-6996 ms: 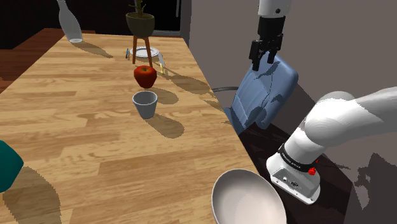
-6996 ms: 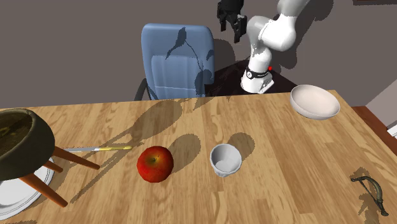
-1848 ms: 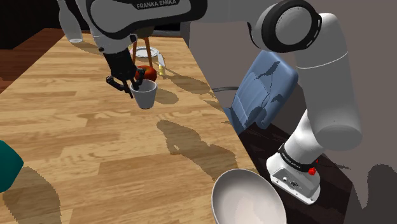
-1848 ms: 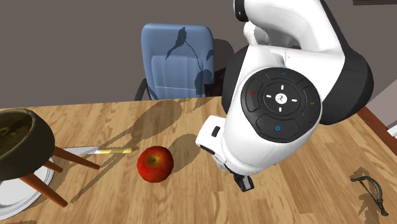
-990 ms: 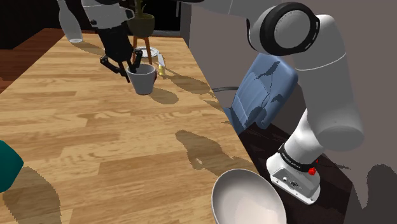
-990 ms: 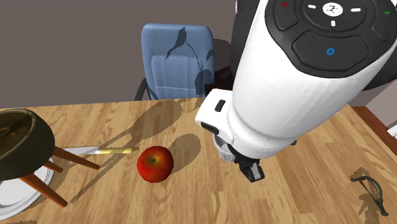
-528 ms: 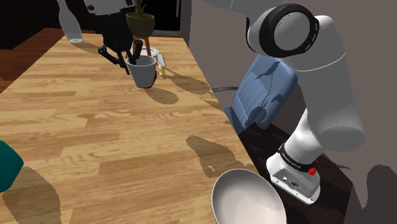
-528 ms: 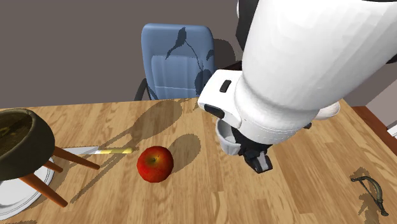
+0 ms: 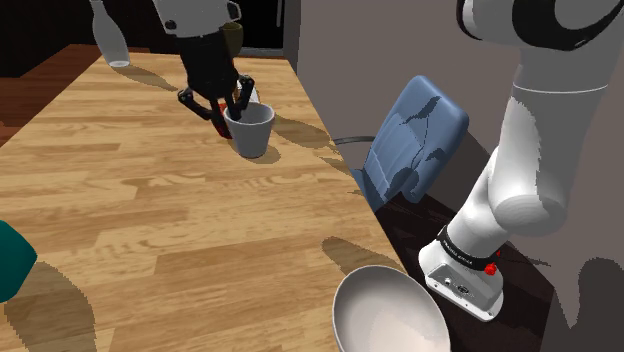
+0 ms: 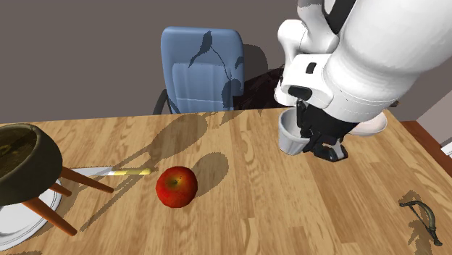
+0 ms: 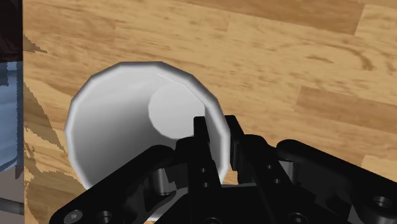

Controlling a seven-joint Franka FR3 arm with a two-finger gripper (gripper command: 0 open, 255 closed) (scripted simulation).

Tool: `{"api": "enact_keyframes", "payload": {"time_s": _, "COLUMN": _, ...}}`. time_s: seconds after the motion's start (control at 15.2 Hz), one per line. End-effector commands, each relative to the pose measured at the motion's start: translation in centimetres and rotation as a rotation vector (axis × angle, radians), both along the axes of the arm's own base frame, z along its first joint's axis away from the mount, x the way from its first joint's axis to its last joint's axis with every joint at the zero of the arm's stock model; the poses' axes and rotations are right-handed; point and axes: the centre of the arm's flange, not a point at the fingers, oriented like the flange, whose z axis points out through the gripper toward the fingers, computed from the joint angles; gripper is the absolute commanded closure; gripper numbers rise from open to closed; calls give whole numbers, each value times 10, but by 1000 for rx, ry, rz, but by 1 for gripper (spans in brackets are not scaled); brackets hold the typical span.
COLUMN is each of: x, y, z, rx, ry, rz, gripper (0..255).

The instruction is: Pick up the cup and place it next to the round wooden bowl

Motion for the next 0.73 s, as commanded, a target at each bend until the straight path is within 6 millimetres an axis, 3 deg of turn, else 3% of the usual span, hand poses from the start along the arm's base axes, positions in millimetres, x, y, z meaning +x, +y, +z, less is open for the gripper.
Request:
{"api": "enact_keyframes", "payload": {"time_s": 0.0, "x": -29, "y": 0, "z": 0, "rx": -1, "ry": 0, "rz": -1, "gripper": 255}}
{"api": "enact_keyframes", "payload": {"time_s": 0.66, "x": -161, "y": -5, "z": 1, "rx": -1, "ry": 0, "rz": -1, "gripper": 255}}
